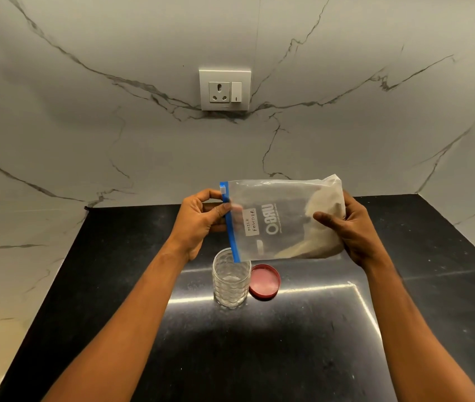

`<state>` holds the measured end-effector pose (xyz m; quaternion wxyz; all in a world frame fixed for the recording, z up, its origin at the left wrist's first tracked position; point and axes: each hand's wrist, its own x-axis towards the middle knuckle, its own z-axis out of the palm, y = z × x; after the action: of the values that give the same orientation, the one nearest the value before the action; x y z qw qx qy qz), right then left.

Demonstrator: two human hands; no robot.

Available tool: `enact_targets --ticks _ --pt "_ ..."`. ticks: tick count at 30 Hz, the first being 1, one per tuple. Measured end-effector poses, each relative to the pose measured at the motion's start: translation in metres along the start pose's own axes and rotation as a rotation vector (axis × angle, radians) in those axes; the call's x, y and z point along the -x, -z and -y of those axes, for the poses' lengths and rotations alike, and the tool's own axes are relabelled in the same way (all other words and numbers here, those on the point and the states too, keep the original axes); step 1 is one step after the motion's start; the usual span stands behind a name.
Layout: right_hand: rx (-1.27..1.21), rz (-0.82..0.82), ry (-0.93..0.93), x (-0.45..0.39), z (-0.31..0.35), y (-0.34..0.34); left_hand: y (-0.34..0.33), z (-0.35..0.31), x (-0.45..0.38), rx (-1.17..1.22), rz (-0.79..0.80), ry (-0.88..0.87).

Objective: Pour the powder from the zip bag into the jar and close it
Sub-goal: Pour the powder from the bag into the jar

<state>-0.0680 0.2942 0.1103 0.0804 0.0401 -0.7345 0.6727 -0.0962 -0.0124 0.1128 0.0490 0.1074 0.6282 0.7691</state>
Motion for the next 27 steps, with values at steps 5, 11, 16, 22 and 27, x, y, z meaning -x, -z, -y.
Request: enact_targets --ticks 5,11,16,22,27 --pt "0.027 0.031 0.059 -0.001 0.010 -0.002 0.003 0.006 0.004 0.036 -0.025 -0.021" --pt "0.068 0.040 0.113 -0.006 0.015 -0.004 0.009 0.012 0.005 0.069 -0.065 -0.024" --pt "0.094 0.083 0.152 -0.009 0.026 -0.009 0.013 0.015 0.008 0.114 -0.083 -0.040" --pt "0.119 0.113 0.179 -0.009 0.028 -0.013 0.017 0.019 0.013 0.137 -0.086 -0.053" --pt "0.151 0.123 0.228 -0.009 0.032 -0.016 0.020 0.022 0.016 0.158 -0.100 -0.049"
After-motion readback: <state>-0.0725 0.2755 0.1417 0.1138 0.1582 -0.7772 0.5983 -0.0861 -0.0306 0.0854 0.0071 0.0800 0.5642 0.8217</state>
